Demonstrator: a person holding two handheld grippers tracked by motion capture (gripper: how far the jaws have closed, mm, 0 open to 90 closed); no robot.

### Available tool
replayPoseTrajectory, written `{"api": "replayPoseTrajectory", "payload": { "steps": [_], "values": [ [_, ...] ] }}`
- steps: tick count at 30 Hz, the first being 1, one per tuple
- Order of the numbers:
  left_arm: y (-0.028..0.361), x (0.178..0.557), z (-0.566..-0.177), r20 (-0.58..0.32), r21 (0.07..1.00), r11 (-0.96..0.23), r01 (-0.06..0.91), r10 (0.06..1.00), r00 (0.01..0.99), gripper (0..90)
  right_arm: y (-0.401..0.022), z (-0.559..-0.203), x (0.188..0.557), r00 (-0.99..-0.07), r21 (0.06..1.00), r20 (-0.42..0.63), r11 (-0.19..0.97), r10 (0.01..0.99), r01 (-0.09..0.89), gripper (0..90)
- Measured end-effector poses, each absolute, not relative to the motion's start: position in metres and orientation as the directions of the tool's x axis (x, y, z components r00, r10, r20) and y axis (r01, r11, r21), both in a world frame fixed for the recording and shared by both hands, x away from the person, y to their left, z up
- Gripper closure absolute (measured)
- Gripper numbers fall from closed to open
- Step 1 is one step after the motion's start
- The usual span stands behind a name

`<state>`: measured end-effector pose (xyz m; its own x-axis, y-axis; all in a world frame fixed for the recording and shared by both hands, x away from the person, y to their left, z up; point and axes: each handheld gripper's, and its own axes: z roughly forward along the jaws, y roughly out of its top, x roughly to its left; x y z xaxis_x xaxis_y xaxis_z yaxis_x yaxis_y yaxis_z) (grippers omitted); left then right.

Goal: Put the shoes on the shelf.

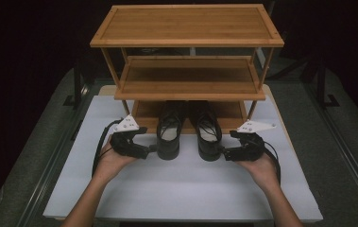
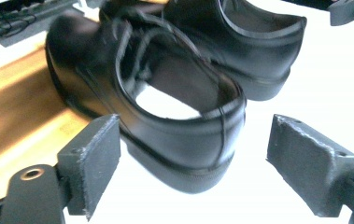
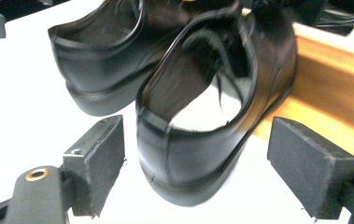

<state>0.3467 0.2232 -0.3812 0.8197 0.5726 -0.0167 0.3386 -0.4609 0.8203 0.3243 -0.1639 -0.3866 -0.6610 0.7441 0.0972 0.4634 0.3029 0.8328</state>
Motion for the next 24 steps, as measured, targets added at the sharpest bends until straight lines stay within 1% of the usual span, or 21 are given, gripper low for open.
{"api": "replayPoseTrajectory", "payload": {
  "steps": [2, 4, 6, 7, 9, 11, 19, 21, 22, 24],
  "values": [
    [0.221, 0.347, -0.391, -0.023, 0.807, -0.474, 0.353, 0.571, 0.82, 13.6, -0.165, -0.395, 0.322, -0.665, 0.824, 0.107, 0.308, 0.74, 0.475, 16.8],
    [0.218, 0.348, -0.401, -0.024, 0.794, -0.49, 0.359, 0.565, 0.825, 11.6, -0.166, -0.407, 0.323, -0.666, 0.817, 0.12, 0.308, 0.736, 0.488, 16.8],
    [0.213, 0.349, -0.41, -0.017, 0.778, -0.513, 0.362, 0.559, 0.829, 8.7, -0.166, -0.42, 0.328, -0.662, 0.799, 0.144, 0.308, 0.736, 0.516, 12.9],
    [0.211, 0.351, -0.415, -0.013, 0.776, -0.517, 0.361, 0.559, 0.829, 7.9, -0.163, -0.432, 0.333, -0.669, 0.781, 0.146, 0.329, 0.729, 0.53, 12.8],
    [0.209, 0.354, -0.423, -0.013, 0.763, -0.531, 0.369, 0.557, 0.83, 7.6, -0.162, -0.436, 0.336, -0.67, 0.771, 0.149, 0.34, 0.727, 0.539, 12.0],
    [0.207, 0.358, -0.43, -0.016, 0.749, -0.541, 0.383, 0.563, 0.826, 1.4, -0.159, -0.442, 0.339, -0.672, 0.763, 0.15, 0.348, 0.725, 0.546, 11.1],
    [0.198, 0.369, -0.448, -0.001, 0.733, -0.563, 0.381, 0.559, 0.829, 1.4, -0.144, -0.455, 0.345, -0.693, 0.749, 0.118, 0.394, 0.712, 0.533, 10.5],
    [0.195, 0.371, -0.45, 0.002, 0.731, -0.568, 0.377, 0.555, 0.832, 1.5, -0.14, -0.457, 0.347, -0.684, 0.735, 0.105, 0.407, 0.722, 0.542, 9.9],
    [0.193, 0.372, -0.451, -0.003, 0.732, -0.567, 0.377, 0.551, 0.835, 4.0, -0.138, -0.457, 0.348, -0.682, 0.736, 0.103, 0.406, 0.724, 0.542, 8.8],
    [0.19, 0.372, -0.453, -0.001, 0.736, -0.566, 0.371, 0.547, 0.837, 5.1, -0.137, -0.457, 0.349, -0.681, 0.735, 0.107, 0.403, 0.725, 0.545, 8.5]
  ]
}}
